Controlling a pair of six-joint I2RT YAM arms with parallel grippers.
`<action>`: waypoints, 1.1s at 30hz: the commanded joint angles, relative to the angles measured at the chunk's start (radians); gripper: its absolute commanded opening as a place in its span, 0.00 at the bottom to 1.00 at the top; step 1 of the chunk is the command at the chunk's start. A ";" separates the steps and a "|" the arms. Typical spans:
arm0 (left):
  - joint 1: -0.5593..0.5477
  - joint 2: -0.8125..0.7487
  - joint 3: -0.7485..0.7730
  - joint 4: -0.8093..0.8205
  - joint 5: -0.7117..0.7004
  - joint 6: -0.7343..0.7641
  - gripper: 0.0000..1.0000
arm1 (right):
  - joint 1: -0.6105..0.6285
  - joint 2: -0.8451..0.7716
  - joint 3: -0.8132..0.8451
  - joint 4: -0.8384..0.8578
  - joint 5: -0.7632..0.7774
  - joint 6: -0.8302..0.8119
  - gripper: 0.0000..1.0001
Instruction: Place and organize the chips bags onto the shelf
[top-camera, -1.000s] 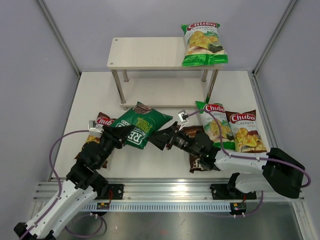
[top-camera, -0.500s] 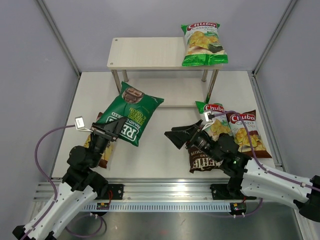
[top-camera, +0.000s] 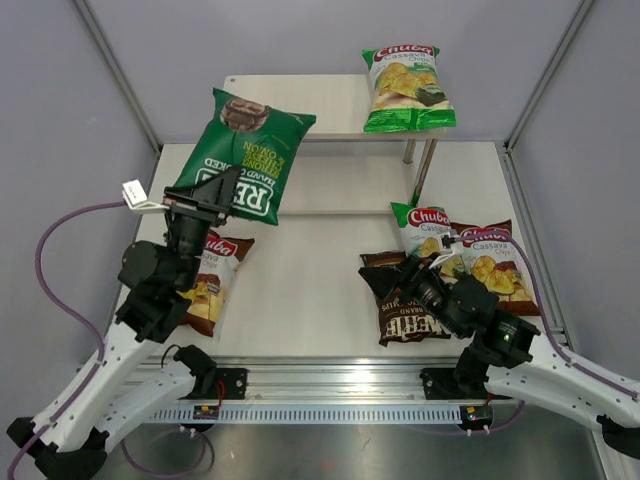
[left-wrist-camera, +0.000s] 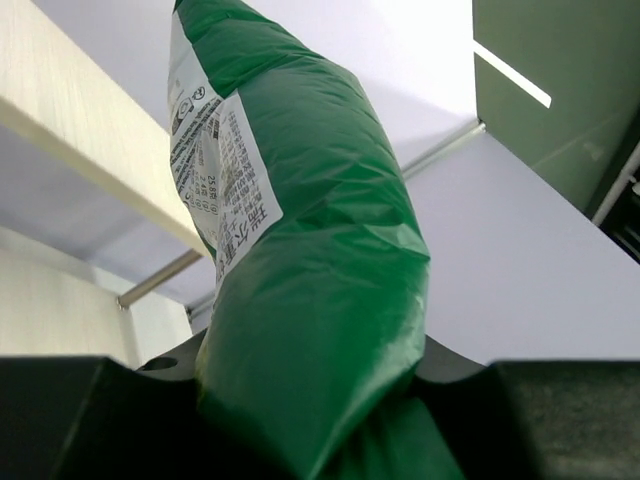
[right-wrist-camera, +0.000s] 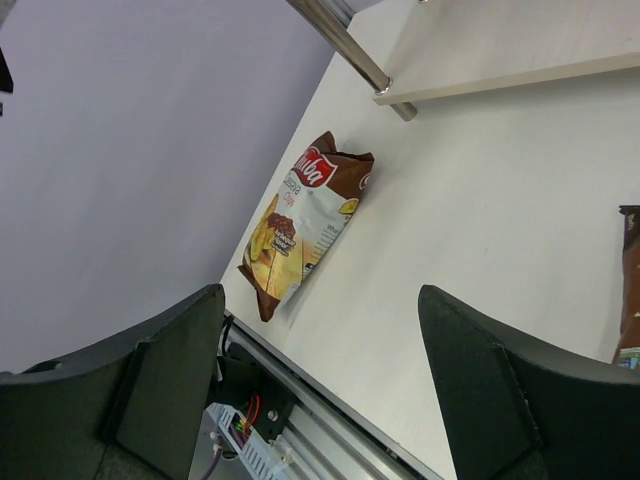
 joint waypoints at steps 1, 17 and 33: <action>0.002 0.139 0.095 0.173 -0.136 0.019 0.14 | 0.007 -0.060 0.045 -0.086 0.063 0.016 0.86; 0.062 0.728 0.445 0.348 -0.264 0.003 0.12 | 0.005 -0.302 0.128 -0.342 0.106 0.011 0.87; 0.025 1.080 0.718 0.241 -0.241 0.015 0.17 | 0.005 -0.422 0.163 -0.439 0.102 -0.004 0.88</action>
